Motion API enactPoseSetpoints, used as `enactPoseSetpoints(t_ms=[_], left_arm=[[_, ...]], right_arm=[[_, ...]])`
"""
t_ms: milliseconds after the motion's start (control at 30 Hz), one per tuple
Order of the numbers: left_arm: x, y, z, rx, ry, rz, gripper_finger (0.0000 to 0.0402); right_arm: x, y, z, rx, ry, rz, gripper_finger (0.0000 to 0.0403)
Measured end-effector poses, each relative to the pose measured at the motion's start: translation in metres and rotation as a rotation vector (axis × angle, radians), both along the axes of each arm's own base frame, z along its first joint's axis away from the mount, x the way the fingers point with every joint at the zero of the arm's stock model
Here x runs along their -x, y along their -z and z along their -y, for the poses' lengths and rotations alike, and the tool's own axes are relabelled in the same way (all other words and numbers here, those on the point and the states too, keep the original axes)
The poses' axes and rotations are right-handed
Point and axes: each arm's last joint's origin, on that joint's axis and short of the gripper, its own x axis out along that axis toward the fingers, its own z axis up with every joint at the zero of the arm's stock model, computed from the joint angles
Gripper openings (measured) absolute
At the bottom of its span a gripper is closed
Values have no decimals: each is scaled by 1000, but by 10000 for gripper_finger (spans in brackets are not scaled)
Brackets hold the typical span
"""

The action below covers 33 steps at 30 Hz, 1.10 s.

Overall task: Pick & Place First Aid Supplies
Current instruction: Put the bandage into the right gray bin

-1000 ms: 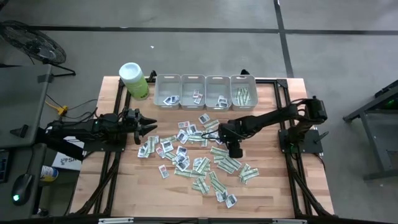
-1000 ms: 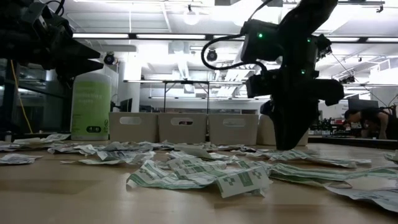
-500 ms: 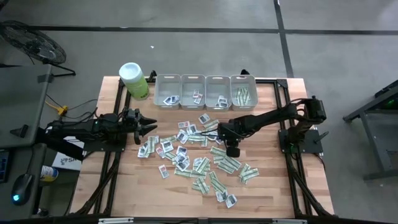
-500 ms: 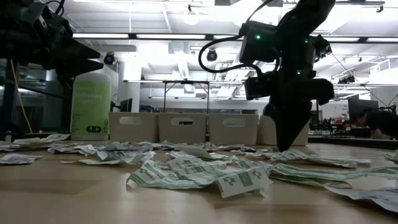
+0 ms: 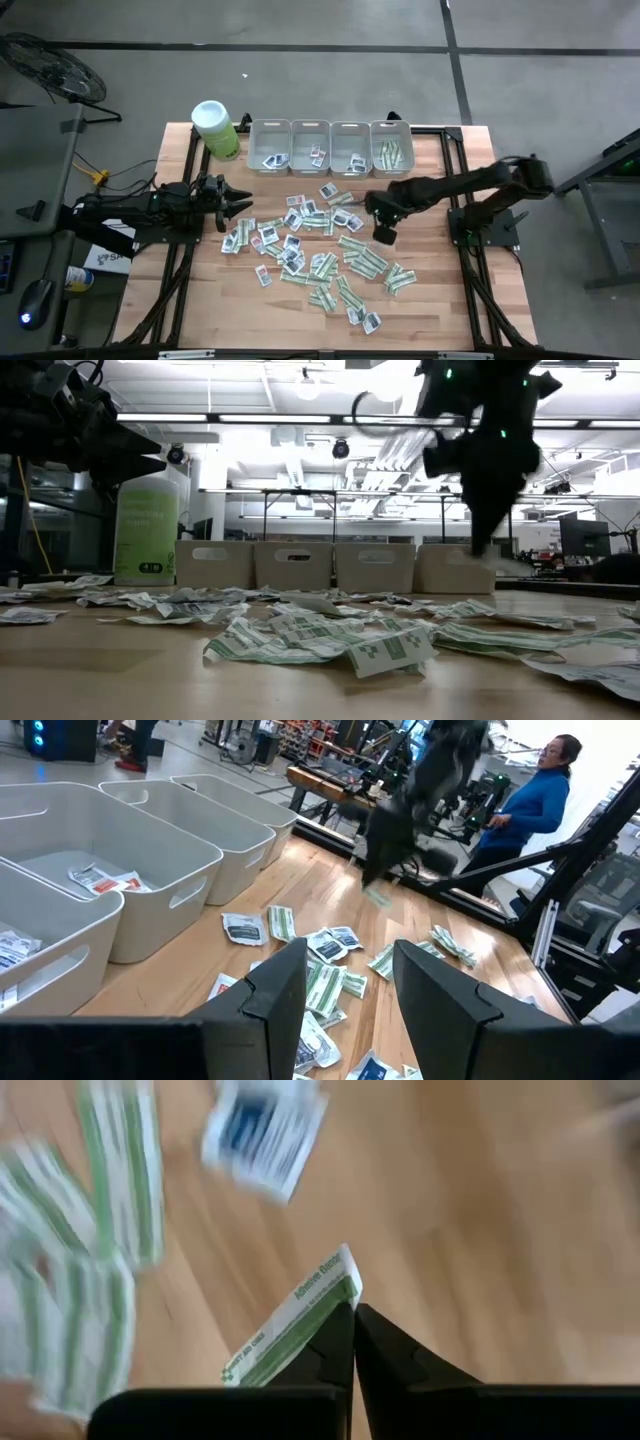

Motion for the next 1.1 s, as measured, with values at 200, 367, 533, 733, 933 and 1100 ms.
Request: enactPoseSetpoints(t_ms=[200, 367, 533, 733, 933, 1100], left_arm=[[0, 0, 0, 0, 0, 0, 150], [0, 0, 0, 0, 0, 0, 150], [0, 0, 0, 0, 0, 0, 150], [0, 0, 0, 0, 0, 0, 150], [0, 0, 0, 0, 0, 0, 150], [0, 0, 0, 0, 0, 0, 150]], right_arm=[[23, -38, 25, 111, 149, 127, 1], [38, -53, 53, 207, 241, 175, 1], [44, -54, 85, 277, 299, 173, 0], [54, -59, 122, 358, 341, 212, 0], [63, -56, 153, 358, 339, 239, 0], [61, -42, 174, 323, 338, 233, 0]])
